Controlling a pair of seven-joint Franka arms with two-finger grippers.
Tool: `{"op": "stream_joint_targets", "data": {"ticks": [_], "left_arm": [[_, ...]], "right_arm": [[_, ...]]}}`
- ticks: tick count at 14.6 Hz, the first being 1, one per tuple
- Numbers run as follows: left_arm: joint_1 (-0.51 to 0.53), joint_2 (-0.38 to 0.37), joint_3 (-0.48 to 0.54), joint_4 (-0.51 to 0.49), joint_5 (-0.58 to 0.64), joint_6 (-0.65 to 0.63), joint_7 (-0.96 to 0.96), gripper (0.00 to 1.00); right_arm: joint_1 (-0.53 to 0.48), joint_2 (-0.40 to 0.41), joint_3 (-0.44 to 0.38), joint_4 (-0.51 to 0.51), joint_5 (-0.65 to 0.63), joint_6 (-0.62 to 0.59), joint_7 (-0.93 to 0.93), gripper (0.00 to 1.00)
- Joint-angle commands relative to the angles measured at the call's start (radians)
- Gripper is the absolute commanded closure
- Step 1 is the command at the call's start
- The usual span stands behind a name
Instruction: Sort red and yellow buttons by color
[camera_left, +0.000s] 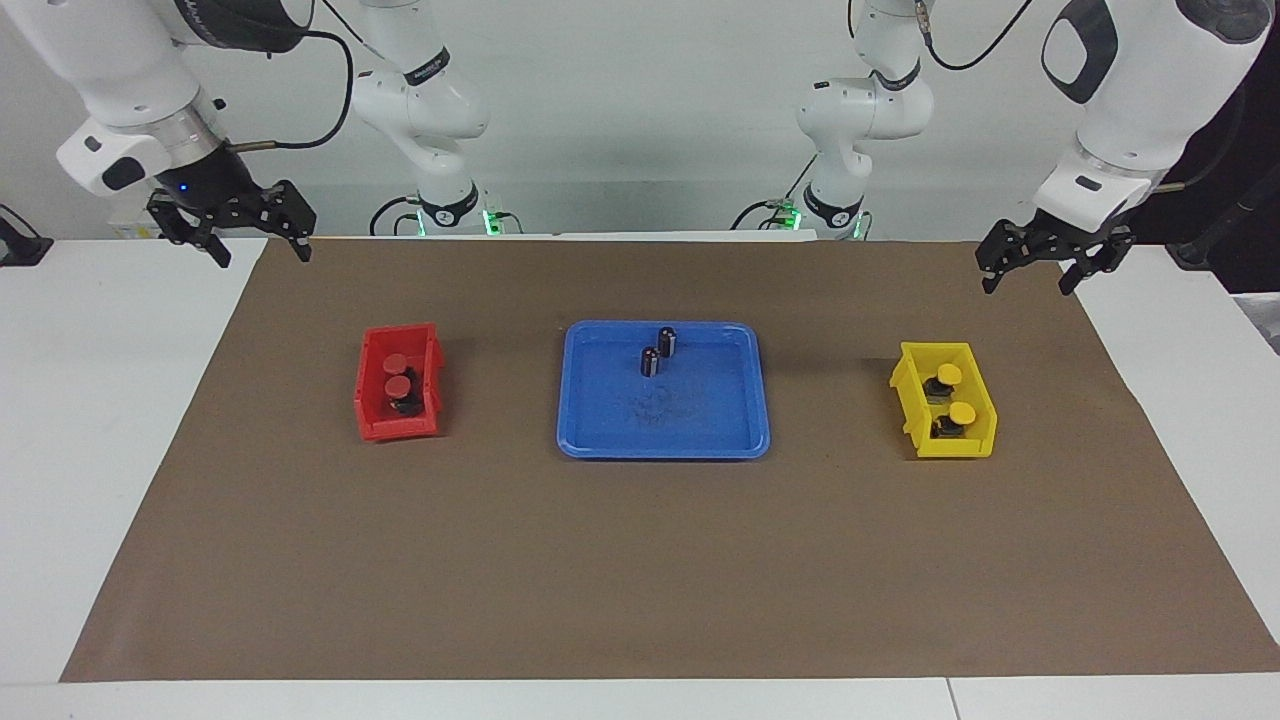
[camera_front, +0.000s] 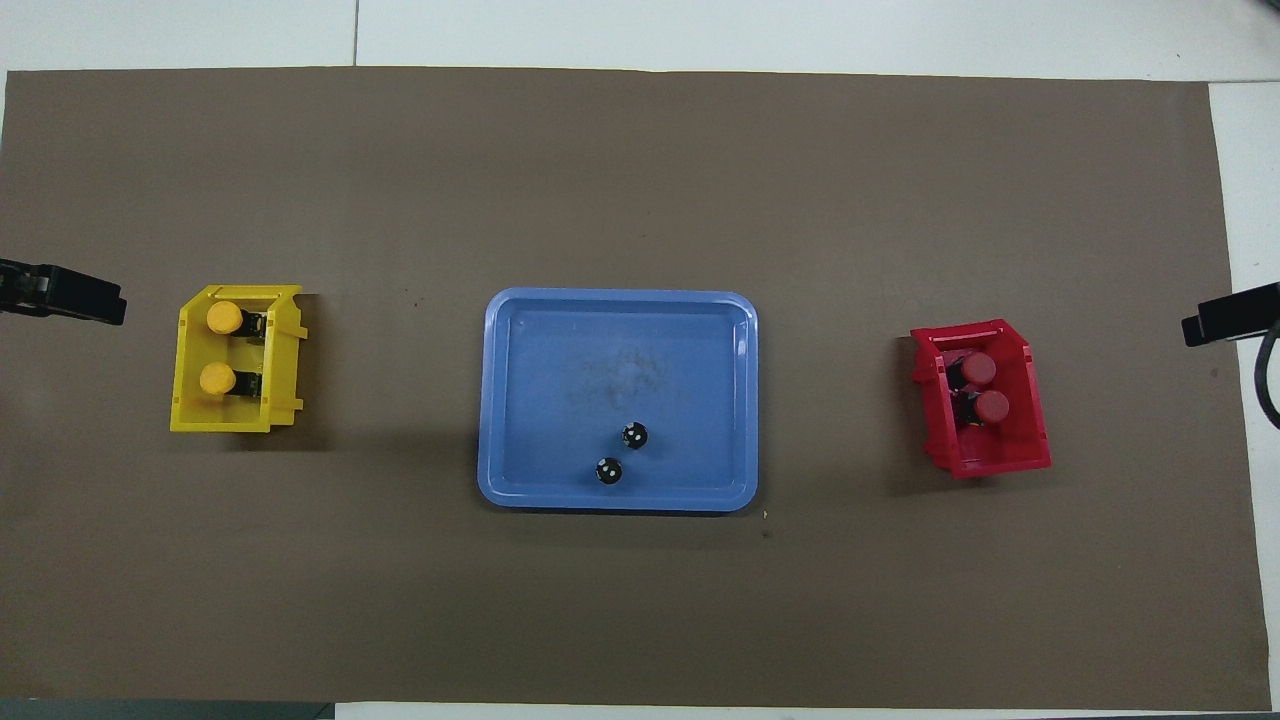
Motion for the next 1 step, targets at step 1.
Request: {"op": "stream_joint_targets", "data": {"ticks": [1], "left_arm": [[-0.008, 0.005, 0.002, 0.018, -0.001, -0.033, 0.009, 0.0]], "right_arm": [[-0.004, 0.015, 0.007, 0.029, -0.012, -0.03, 0.018, 0.0]]}}
